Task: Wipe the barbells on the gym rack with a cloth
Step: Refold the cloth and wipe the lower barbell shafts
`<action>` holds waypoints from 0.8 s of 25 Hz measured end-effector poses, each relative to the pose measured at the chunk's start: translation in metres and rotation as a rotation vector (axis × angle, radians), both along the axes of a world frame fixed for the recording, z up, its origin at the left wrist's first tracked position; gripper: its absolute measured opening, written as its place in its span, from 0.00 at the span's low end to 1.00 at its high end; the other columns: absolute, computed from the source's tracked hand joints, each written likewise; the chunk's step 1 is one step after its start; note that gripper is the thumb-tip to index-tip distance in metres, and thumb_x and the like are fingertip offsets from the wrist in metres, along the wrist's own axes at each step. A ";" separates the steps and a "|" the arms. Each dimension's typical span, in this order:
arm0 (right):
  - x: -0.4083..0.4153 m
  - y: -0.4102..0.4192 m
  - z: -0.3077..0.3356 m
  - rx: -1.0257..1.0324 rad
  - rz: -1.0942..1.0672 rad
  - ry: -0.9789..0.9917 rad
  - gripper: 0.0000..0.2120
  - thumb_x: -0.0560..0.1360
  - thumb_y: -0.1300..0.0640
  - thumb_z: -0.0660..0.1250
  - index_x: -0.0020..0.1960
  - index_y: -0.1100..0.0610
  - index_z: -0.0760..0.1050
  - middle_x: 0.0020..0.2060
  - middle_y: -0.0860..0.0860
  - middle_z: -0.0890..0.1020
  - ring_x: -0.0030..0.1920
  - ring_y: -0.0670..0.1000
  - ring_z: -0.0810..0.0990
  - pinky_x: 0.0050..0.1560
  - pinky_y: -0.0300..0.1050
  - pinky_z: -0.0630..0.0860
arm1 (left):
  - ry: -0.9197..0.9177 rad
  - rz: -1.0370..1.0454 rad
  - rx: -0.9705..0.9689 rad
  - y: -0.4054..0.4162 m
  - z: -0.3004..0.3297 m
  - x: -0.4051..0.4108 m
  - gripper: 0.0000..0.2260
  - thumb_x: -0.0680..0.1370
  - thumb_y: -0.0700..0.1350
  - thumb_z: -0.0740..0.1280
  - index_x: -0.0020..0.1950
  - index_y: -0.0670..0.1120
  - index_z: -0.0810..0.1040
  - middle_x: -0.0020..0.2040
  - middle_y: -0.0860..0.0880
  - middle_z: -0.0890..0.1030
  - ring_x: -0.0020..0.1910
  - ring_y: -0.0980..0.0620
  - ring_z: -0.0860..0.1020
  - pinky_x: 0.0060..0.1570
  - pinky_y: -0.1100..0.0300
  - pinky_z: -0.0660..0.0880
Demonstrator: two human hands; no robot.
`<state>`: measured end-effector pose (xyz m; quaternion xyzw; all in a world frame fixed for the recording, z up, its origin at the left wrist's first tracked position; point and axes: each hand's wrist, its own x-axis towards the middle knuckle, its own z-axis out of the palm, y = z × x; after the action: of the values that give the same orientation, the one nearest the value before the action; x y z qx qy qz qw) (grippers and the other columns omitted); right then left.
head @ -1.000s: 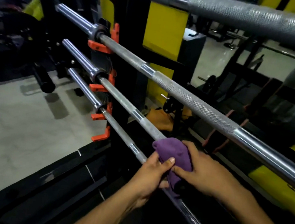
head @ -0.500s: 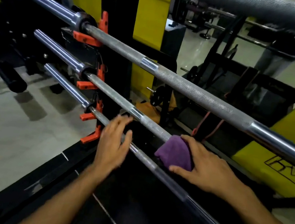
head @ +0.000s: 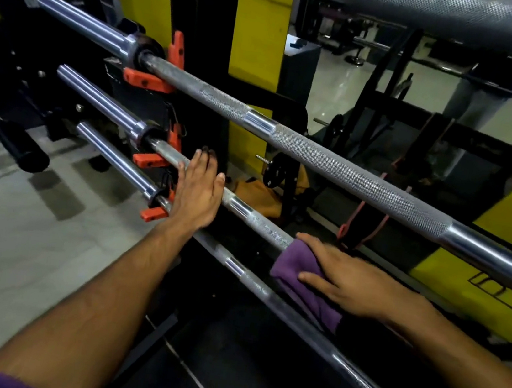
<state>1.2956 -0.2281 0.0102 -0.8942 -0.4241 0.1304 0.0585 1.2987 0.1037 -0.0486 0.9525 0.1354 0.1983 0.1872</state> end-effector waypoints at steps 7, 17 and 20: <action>-0.004 0.092 -0.014 -0.042 0.088 -0.505 0.31 0.82 0.50 0.57 0.81 0.48 0.47 0.65 0.61 0.68 0.48 0.62 0.78 0.38 0.54 0.77 | 0.003 -0.024 0.027 0.003 0.002 -0.003 0.33 0.82 0.58 0.41 0.80 0.39 0.59 0.81 0.41 0.58 0.81 0.45 0.51 0.78 0.41 0.45; -0.015 -0.025 0.002 -0.017 0.070 -0.195 0.34 0.81 0.39 0.55 0.79 0.36 0.37 0.67 0.51 0.63 0.55 0.55 0.78 0.52 0.50 0.79 | -0.031 -0.024 0.009 0.005 -0.002 0.003 0.29 0.83 0.54 0.46 0.80 0.38 0.59 0.81 0.40 0.56 0.81 0.44 0.50 0.78 0.43 0.42; 0.008 0.031 -0.005 0.080 0.075 -0.135 0.32 0.81 0.39 0.56 0.79 0.39 0.43 0.67 0.54 0.68 0.57 0.61 0.79 0.57 0.52 0.77 | -0.034 -0.024 0.020 0.005 -0.004 0.003 0.28 0.83 0.53 0.46 0.80 0.39 0.59 0.81 0.40 0.56 0.81 0.44 0.50 0.77 0.43 0.41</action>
<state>1.3035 -0.1971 0.0049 -0.8815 -0.4650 0.0551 0.0605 1.3019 0.1090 -0.0529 0.9524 0.1189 0.2135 0.1821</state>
